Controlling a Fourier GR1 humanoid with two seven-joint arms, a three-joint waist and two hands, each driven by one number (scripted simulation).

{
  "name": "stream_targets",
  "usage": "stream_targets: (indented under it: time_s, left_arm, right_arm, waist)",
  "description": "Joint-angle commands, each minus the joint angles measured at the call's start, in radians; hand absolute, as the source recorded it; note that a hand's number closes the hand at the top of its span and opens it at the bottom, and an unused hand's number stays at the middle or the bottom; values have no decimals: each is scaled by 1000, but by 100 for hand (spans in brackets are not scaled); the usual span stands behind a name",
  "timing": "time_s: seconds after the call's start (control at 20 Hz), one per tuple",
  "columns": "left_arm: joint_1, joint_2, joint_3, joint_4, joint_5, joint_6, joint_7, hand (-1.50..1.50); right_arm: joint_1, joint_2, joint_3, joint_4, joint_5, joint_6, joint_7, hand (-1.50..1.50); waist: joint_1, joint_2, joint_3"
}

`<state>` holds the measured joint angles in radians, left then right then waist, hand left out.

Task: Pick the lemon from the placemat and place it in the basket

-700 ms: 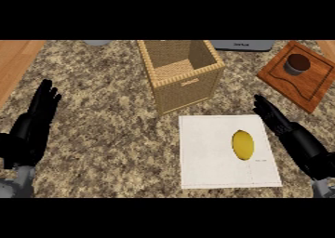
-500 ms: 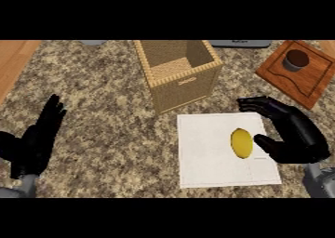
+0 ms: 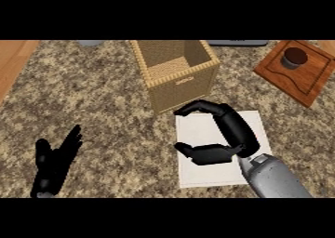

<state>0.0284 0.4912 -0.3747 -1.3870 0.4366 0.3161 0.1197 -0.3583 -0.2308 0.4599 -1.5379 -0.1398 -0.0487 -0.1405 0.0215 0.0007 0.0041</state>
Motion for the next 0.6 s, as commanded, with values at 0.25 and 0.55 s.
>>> stream_targets:
  time_s: [0.25,0.55]
  left_arm:
    - [69,-6,-1,44,4,-4,8,0]
    - [93,-10,-1,14,13,-20,11,0]
  right_arm:
    - [-150,-217,51,-1,444,-167,355,-150]
    - [-316,-407,30,-179,462,109,685,-150]
  waist:
    - [-50,-20,-13]
    - [-47,-18,-10]
